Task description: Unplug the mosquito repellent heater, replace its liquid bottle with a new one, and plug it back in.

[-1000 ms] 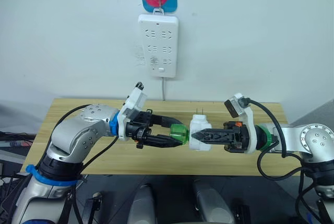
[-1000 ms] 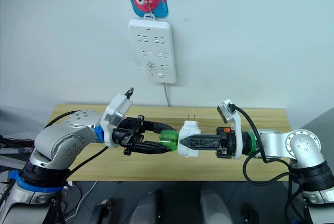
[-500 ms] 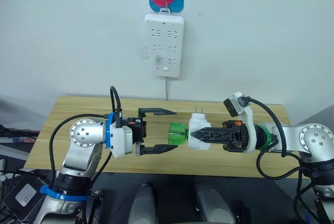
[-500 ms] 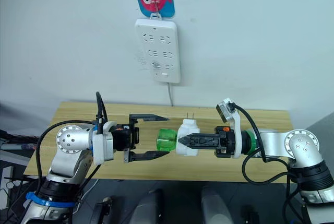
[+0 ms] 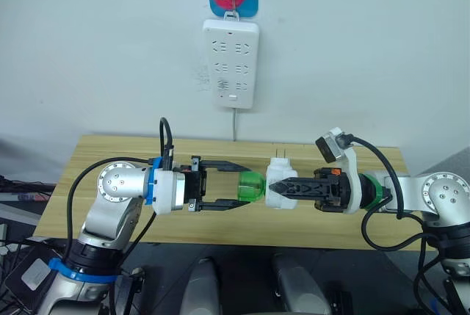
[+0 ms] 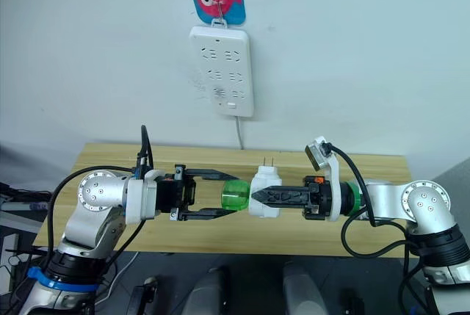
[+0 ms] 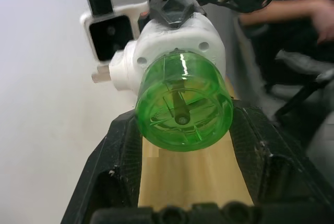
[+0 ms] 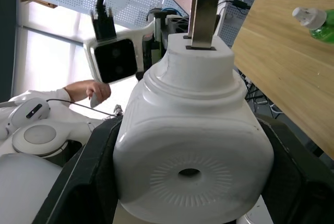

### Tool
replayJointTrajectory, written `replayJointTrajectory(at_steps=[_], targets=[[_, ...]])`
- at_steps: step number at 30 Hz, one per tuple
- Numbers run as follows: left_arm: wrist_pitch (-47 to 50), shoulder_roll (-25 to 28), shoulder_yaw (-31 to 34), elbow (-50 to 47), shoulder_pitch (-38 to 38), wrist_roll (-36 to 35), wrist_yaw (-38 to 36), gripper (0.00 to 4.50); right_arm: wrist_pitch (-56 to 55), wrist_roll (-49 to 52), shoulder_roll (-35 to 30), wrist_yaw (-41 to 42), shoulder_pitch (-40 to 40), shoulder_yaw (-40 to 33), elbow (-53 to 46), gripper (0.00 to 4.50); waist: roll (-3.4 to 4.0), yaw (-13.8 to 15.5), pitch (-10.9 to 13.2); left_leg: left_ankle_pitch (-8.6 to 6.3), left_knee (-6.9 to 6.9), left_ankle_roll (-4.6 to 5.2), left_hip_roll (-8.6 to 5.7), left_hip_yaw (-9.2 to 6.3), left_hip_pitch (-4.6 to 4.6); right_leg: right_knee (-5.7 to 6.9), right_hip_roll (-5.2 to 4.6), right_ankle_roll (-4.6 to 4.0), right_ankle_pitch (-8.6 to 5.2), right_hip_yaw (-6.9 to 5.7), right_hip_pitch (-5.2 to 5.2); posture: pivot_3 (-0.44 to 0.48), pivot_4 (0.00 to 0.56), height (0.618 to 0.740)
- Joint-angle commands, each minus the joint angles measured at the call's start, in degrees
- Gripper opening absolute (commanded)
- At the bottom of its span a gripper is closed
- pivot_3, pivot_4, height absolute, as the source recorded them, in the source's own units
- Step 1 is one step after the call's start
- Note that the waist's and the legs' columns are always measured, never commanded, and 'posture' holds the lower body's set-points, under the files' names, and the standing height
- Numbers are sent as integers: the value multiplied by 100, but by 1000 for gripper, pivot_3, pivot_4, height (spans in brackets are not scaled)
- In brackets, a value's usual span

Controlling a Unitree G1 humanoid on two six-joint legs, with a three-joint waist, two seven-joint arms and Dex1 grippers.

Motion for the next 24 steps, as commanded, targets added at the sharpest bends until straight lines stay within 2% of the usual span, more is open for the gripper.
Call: replayJointTrajectory(at_steps=[1, 2, 5, 8, 11, 13, 15, 19, 21, 24], targets=[[3578, 585, 131, -12, -747, -2201, 582, 2199, 39, 205, -49, 123, -38, -25, -232, 3061, 0, -5, 0, 0, 2, 0, 0, -6, 0, 5, 0, 15, -9, -5, 2, -121, 218, 723], [4175, 694, 196, 170, -936, -2638, 513, 2199, 48, 205, -67, 138, -32, -8, -251, 3061, 2, -7, 1, 0, 3, 0, -1, -7, 0, 4, 0, 17, -10, -6, 3, -121, 218, 723], [4630, 676, 307, 388, -1177, -2758, 465, 2199, 31, 205, -94, 154, -24, 33, -310, 3061, 2, -30, 1, 0, 3, 1, -3, -7, 3, 2, 2, 18, -11, -7, 8, -127, 221, 723], [4877, 523, 488, 332, -1256, -2822, 832, 2199, 0, 205, -96, 142, -14, 33, -336, 3061, 2, -29, 1, -1, -2, 1, -1, -7, 2, -1, 1, 17, -10, -9, 5, -131, 223, 723], [4573, 455, 562, 66, -1150, -2541, 779, 2199, -49, 205, -95, 121, 15, 20, -348, 3061, 2, -29, 1, -1, -5, 1, 1, -9, 3, -1, 2, 16, -10, -11, 4, -130, 225, 723], [3991, 478, 422, -115, -1007, -1918, 709, 2199, -80, 205, -94, 114, 28, 13, -342, 3061, 2, -22, 1, -1, -5, 1, 1, -9, 3, -1, 2, 15, -10, -10, 4, -130, 225, 723], [3199, 497, 301, -292, -719, -1278, 456, 2940, -109, 205, -92, 109, 39, 1, -325, 3061, 3, -15, 1, -1, -5, 1, 0, -6, 2, -2, 0, 13, -9, -7, 4, -127, 226, 723], [730, 330, 119, -158, -72, 228, -118, 4080, -135, 205, -73, 80, -18, -23, -258, 3061, 4, 5, 2, -1, -8, 1, 0, 6, 7, -5, -2, -11, 4, 3, 4, -122, 227, 723], [-495, 23, 186, 70, 50, 680, -227, 4118, -136, 205, -62, 64, -74, -29, -218, 3061, 3, 35, 2, -1, -7, 1, -1, 7, 6, -6, -3, -12, 5, 3, 4, -120, 228, 723], [-1457, -379, 320, 262, 12, 882, -173, 4118, -121, 205, -72, 62, -106, -26, -185, 3061, 3, 75, 2, -1, 1, 1, -4, 9, 2, -10, -7, -12, 6, 4, 6, -117, 227, 723]])
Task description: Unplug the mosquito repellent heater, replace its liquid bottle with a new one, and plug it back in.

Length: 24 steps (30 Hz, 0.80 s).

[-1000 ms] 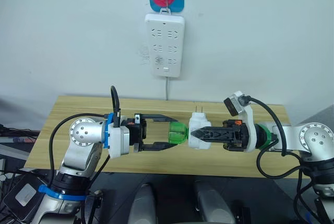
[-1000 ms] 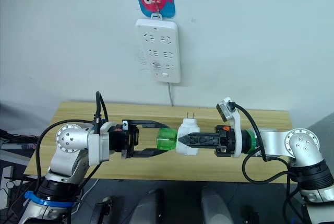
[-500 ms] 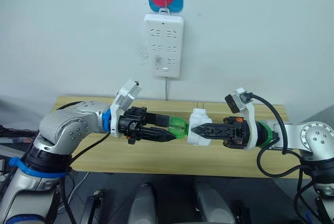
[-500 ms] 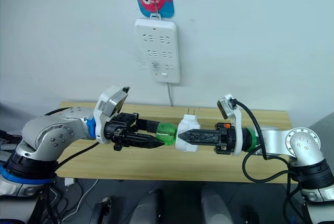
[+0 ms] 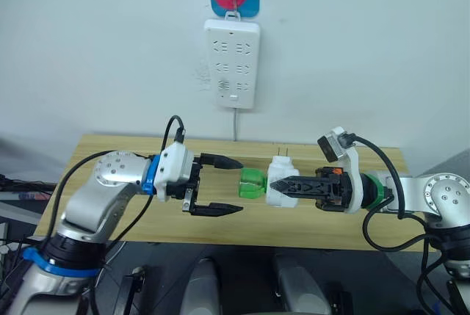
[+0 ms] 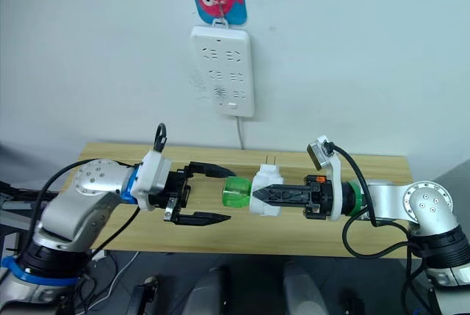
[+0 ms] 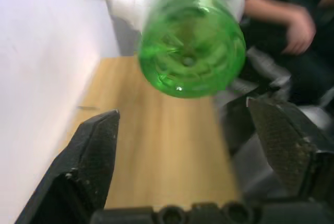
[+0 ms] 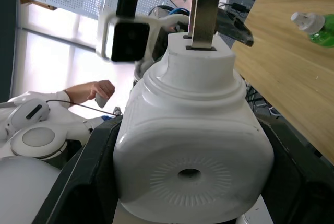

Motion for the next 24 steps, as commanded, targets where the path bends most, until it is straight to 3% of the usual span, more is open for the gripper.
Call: replayJointTrajectory(at_steps=[1, 10, 16, 17, 19, 20, 22, 24], targets=[[-1124, -351, 256, 40, -110, 202, 94, 4118, 18, 152, 5, 26, -118, -49, -90, 3061, 0, 12, 0, 0, 2, 0, -4, 1, 0, -1, -6, 1, 0, 1, 1, -115, 227, 723], [-1378, -482, 132, -54, -98, 18, 0, 4118, 46, 152, 14, 26, -157, -35, -78, 3061, 0, -33, 0, -1, 0, 1, -3, 0, 1, 0, -6, 2, 1, -3, 4, -117, 230, 723], [-713, -455, 93, -293, -156, -314, 150, 2323, 49, 152, -1, 19, -135, -35, -105, 3061, 0, -36, 0, -1, 1, 2, -4, 0, 1, 0, -6, 3, 1, -3, 4, -119, 235, 723], [-476, -389, 83, -374, -168, -401, 148, 2269, 49, 152, -5, 15, -129, -33, -110, 3061, 0, -39, 0, -1, 1, 2, -4, 0, 1, 1, -6, 3, 1, -3, 4, -119, 235, 723], [180, -256, 107, -512, -209, -617, 256, 2268, 51, 152, -11, 18, -121, -36, -118, 3060, 0, -41, 0, -1, 1, 2, -3, -1, 1, 1, -5, 3, 1, -3, 4, -116, 236, 723], [980, -29, 98, -565, -318, -903, 345, 2268, 56, 152, -18, 21, -117, -35, -120, 3060, -1, -43, 1, -1, 1, 2, -3, -2, 1, 2, -4, 4, 0, -4, 4, -116, 236, 723], [3422, 464, 247, -410, -734, -2393, 853, 2268, 82, 152, -40, 36, -113, -20, -129, 3060, -2, -52, 5, -1, 2, 2, 1, -8, 1, 3, 3, 8, -2, -7, 4, -111, 234, 723], [5063, 840, 343, -7, -1139, -3483, 842, 2268, 98, 152, -55, 53, -116, 5, -139, 3060, -2, -58, 8, 0, 3, 2, 2, -21, 1, 9, 6, 28, -14, -15, 5, -111, 235, 723]])
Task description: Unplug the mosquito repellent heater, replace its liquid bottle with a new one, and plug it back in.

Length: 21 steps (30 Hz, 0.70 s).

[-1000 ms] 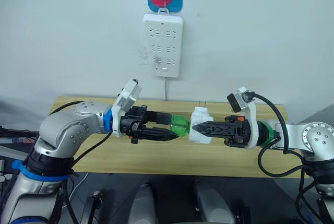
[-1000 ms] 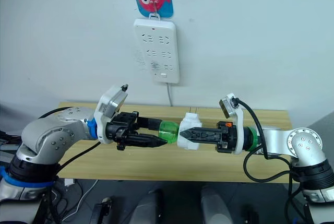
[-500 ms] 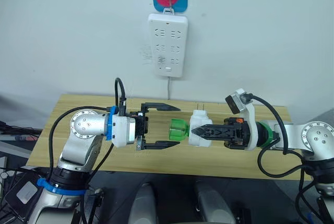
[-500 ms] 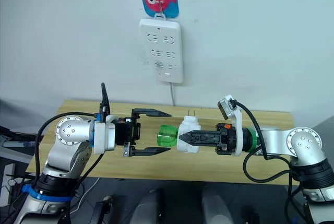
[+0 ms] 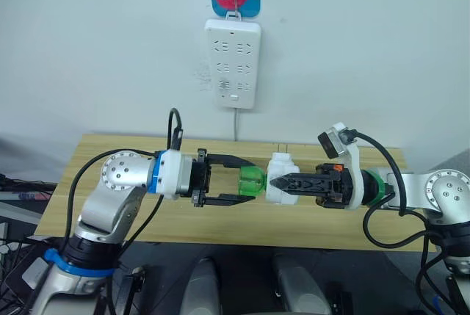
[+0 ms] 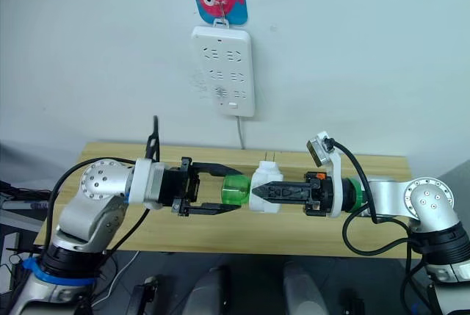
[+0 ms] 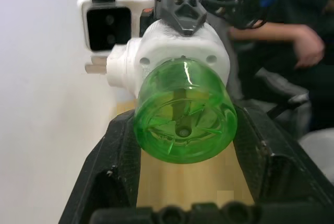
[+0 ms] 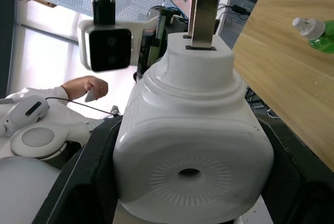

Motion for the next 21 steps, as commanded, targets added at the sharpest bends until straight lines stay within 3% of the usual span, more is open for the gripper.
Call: replayJointTrajectory(at_steps=[1, 5, 10, 11, 17, 21], targets=[[2805, 505, 467, 629, -628, -1911, 321, 2268, 119, 144, -55, 66, 22, 23, -164, 3060, 0, -5, 2, 0, 1, 0, -1, -4, 1, 1, 1, 2, -1, -4, 3, -111, 235, 723], [3003, 574, 405, 614, -608, -1703, 244, 2268, 99, 144, -53, 78, 15, 54, -183, 3060, 5, -5, 7, -2, -3, 2, 0, -2, 2, -4, 3, 2, -2, -3, 3, -114, 237, 723], [2680, 286, 583, 351, -438, -1451, 626, 2268, 39, 144, -46, 70, 35, 69, -195, 3060, 7, 11, 9, -3, -9, 4, 3, -5, 2, -3, 2, -17, 8, -7, 0, -114, 237, 723], [2497, 248, 571, 284, -386, -1302, 582, 2618, 28, 144, -47, 72, 41, 68, -199, 3060, 6, 16, 9, -3, -9, 4, 2, -5, 2, -4, 2, -23, 12, -7, 0, -114, 237, 723], [-779, 179, 207, 39, 465, 1046, -192, 4469, -47, 144, -40, 42, 35, -31, -134, 3060, 7, 14, 9, -3, -9, 3, 0, 13, 6, -7, -2, -27, 14, 9, 1, -114, 237, 723], [-3190, -452, 418, 337, 813, 1864, -369, 4474, -53, 144, -39, 13, 27, -50, -109, 3060, 8, 41, 9, -4, -9, 4, -1, 15, 5, -10, -6, -28, 14, 10, 1, -120, 232, 723]])
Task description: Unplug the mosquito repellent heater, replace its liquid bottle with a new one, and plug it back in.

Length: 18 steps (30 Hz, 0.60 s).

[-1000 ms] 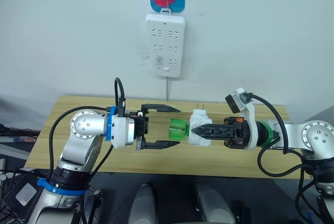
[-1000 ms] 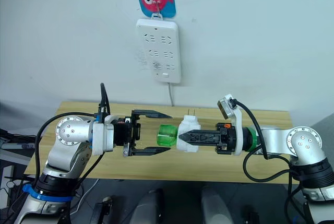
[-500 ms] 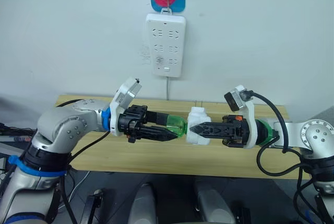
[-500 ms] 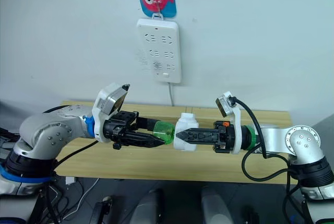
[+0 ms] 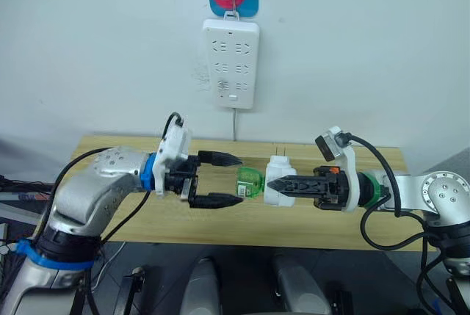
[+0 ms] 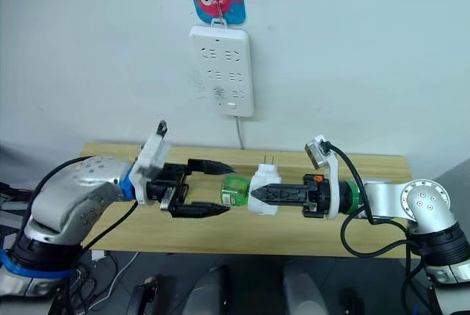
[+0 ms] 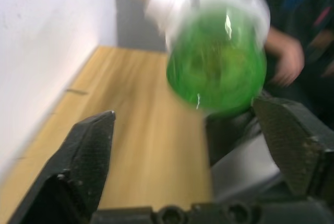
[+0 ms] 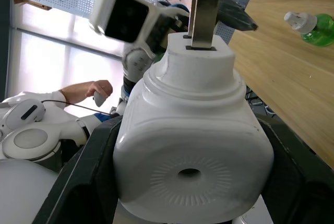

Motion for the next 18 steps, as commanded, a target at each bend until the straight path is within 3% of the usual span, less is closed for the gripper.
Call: replayJointTrajectory(at_steps=[1, 5, 11, 14, 18], targets=[[-2194, -604, 309, 143, 93, 617, -18, 4474, -5, 155, -1, 69, -48, -196, -125, 3060, 0, 21, 0, 0, 1, 0, -3, 5, 0, 0, -6, 0, 0, 1, 0, -120, 232, 723], [-3079, -941, 393, 209, 56, 765, 40, 4474, 13, 155, -23, 77, -52, -199, -111, 3060, -1, 32, 1, 0, 8, 0, -9, 9, -6, -4, -12, 1, 1, 4, 1, -116, 230, 723], [-3168, -883, 232, 171, 43, 647, -97, 4474, 42, 155, -36, 91, -79, -181, -77, 3060, -1, 2, 1, 0, 7, 1, -7, 8, -4, -1, -10, 2, 1, 2, 1, -110, 226, 723], [-2983, -862, 130, 180, -32, 519, -204, 3871, 32, 155, -11, 78, -85, -166, -105, 3060, -1, 1, 1, 0, 7, 1, -7, 6, -5, -1, -9, 2, 1, 0, 1, -113, 226, 723], [-2849, -791, 154, 268, -49, 412, -315, 2669, 19, 155, -2, 72, -82, -170, -121, 3060, -1, -4, 1, 0, 8, 1, -7, 6, -4, 0, -9, 2, 1, 0, 1, -115, 228, 723]])
